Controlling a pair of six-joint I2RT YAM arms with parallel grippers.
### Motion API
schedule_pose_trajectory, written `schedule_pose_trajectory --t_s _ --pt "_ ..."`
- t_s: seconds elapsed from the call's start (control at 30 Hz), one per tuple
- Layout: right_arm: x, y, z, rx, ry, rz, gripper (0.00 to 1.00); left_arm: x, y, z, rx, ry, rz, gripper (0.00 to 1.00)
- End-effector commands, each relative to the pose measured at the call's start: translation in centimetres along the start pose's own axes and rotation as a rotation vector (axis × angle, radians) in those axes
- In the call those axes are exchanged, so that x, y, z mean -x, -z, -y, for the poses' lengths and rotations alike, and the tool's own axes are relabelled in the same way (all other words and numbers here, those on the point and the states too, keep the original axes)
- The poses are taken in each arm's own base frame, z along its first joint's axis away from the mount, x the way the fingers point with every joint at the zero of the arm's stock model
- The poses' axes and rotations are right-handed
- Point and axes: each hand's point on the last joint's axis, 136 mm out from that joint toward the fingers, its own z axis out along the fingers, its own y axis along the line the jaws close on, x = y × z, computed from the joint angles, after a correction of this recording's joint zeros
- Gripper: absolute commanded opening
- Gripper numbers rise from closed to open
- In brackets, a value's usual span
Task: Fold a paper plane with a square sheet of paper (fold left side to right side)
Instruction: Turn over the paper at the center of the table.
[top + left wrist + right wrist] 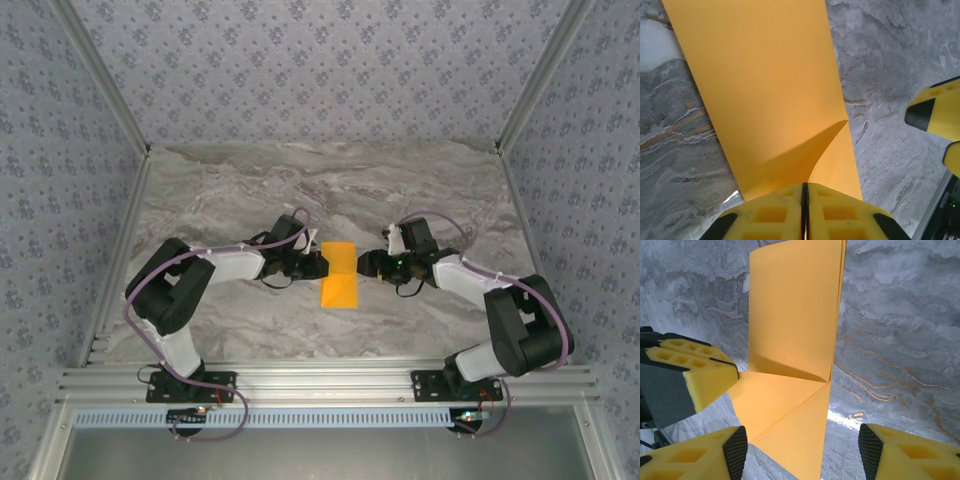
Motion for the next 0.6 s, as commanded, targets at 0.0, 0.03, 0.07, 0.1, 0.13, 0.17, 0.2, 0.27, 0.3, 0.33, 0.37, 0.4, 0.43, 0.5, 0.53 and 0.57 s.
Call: schedule_pose_trajectory --t_s 0.0,0.03,0.07,0.1,0.13,0.17,0.2,0.27,0.3,0.33,0.37,0.4,0.43,0.5,0.53,0.57 --pt "-0.4 -0.7 -0.8 0.045 -0.003 -0.041 0.67 0.9 1.0 0.7 0.006 -0.04 0.034 0.05" --pt "-0.3 -0.9 -1.0 0.055 -0.005 -0.045 0.67 0.9 1.3 0.7 0.013 -0.043 0.039 0.04" --pt "-0.3 -1.1 -1.1 0.063 -0.007 -0.05 0.67 0.9 1.4 0.6 0.017 -0.046 0.042 0.03" --pt "-0.3 -1.3 -1.5 0.075 -0.005 -0.053 0.67 0.8 1.5 0.6 0.021 -0.048 0.043 0.03" --pt "-0.3 -1.6 -1.6 0.082 -0.006 -0.061 0.67 0.8 1.7 0.6 0.022 -0.049 0.044 0.02" --pt "-0.3 -1.8 -1.8 0.087 -0.004 -0.065 0.68 0.7 1.7 0.5 0.025 -0.05 0.045 0.02" --pt "-0.4 -2.1 -2.1 0.092 0.0 -0.072 0.68 0.6 1.8 0.6 0.025 -0.051 0.044 0.01" --pt "-0.5 -2.5 -2.4 0.098 0.004 -0.083 0.68 0.6 1.9 0.5 0.032 -0.052 0.047 0.01" --pt "-0.5 -2.8 -2.6 0.102 0.007 -0.088 0.68 0.6 1.9 0.4 0.034 -0.052 0.048 0.01" --pt "-0.5 -3.0 -2.7 0.104 0.007 -0.093 0.68 0.6 2.0 0.5 0.034 -0.054 0.05 0.0" --pt "-0.5 -3.2 -2.9 0.108 0.009 -0.097 0.68 0.7 2.0 0.4 0.037 -0.055 0.052 0.01" --pt "-0.5 -3.4 -2.9 0.11 0.007 -0.099 0.68 0.7 2.0 0.4 0.036 -0.056 0.051 0.0" --pt "-0.4 -3.7 -3.1 0.115 0.006 -0.101 0.68 0.6 2.0 0.4 0.037 -0.055 0.049 0.01" --pt "-0.4 -4.2 -3.3 0.125 0.0 -0.106 0.66 0.6 2.0 0.3 0.038 -0.054 0.05 0.01" --pt "-0.3 -4.6 -3.4 0.132 -0.006 -0.113 0.65 0.6 2.0 0.3 0.041 -0.052 0.051 0.0" --pt "-0.3 -4.9 -3.6 0.143 -0.008 -0.12 0.62 0.6 2.0 0.2 0.044 -0.052 0.052 0.0"
